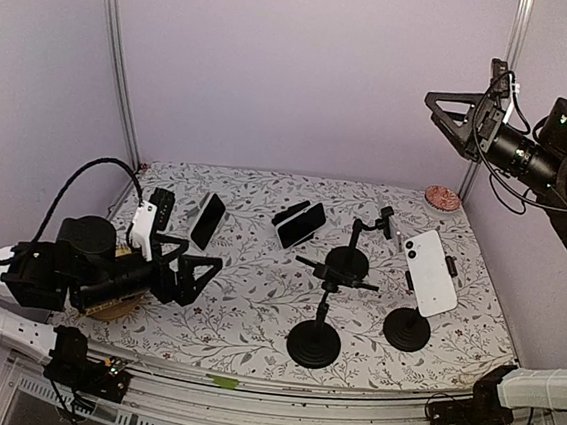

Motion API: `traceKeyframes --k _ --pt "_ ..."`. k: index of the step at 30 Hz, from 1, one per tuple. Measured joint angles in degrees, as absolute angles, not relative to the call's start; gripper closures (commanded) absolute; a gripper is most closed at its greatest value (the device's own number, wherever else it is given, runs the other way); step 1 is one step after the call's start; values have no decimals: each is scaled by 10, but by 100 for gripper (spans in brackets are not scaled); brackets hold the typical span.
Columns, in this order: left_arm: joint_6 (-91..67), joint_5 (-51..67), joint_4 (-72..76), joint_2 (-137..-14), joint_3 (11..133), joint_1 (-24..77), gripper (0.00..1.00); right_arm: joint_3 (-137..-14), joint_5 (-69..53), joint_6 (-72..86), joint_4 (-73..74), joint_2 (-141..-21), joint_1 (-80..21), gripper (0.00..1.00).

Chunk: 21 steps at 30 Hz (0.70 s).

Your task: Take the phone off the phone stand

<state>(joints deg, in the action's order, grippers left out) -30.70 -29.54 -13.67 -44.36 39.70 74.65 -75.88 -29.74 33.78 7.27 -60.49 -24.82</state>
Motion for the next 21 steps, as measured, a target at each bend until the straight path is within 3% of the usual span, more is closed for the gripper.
traceKeyframes --k 10,21 --pt "-342 -380 -165 -432 377 747 4 -705 -211 327 94 -581 -329 1" --pt "-289 -254 -94 -399 333 765 18 -754 -7 244 176 -620 -608 1"
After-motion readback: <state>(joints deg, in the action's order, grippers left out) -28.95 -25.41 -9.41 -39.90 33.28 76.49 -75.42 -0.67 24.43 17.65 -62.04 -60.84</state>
